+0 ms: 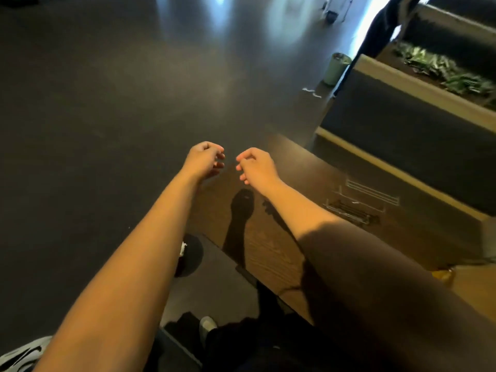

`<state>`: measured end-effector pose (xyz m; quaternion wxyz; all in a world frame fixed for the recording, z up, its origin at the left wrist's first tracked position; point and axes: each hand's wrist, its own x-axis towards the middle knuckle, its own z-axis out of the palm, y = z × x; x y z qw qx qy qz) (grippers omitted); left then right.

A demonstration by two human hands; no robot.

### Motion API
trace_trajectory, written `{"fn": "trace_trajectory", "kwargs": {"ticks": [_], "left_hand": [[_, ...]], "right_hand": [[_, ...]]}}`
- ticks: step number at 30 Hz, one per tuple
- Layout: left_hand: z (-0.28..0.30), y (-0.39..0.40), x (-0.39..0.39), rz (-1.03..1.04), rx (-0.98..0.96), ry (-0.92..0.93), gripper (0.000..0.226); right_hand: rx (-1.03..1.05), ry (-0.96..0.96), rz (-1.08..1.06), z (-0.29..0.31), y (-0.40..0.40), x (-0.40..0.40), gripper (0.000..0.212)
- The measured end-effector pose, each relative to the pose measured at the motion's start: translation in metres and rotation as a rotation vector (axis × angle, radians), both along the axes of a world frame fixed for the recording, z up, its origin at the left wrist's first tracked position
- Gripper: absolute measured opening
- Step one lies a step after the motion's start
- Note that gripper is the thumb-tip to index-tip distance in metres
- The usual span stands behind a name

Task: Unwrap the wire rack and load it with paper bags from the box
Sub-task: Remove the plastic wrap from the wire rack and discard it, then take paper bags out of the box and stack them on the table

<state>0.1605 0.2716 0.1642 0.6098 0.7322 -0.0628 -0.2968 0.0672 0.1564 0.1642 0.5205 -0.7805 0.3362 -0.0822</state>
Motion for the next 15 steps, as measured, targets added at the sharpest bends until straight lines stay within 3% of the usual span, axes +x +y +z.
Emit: {"fn": "trace_trajectory", "kwargs": {"ticks": [6, 9, 12, 15], "left_hand": [[0.031, -0.097, -0.134, -0.278, -0.050, -0.053, 0.014], [0.015, -0.130, -0.196, -0.431, -0.002, -0.088, 0.019], [-0.010, -0.148, -0.249, -0.611, 0.075, -0.137, 0.016], [-0.040, -0.155, -0.280, -0.796, 0.189, -0.195, 0.015]], "right_hand": [[-0.264, -0.010, -0.178, 0.044, -0.092, -0.173, 0.017], [-0.363, 0.228, -0.247, 0.022, -0.131, -0.266, 0.019], [-0.126, 0.507, -0.256, -0.023, -0.148, -0.347, 0.052], [0.196, 0.521, -0.273, -0.061, -0.137, -0.379, 0.071]]}}
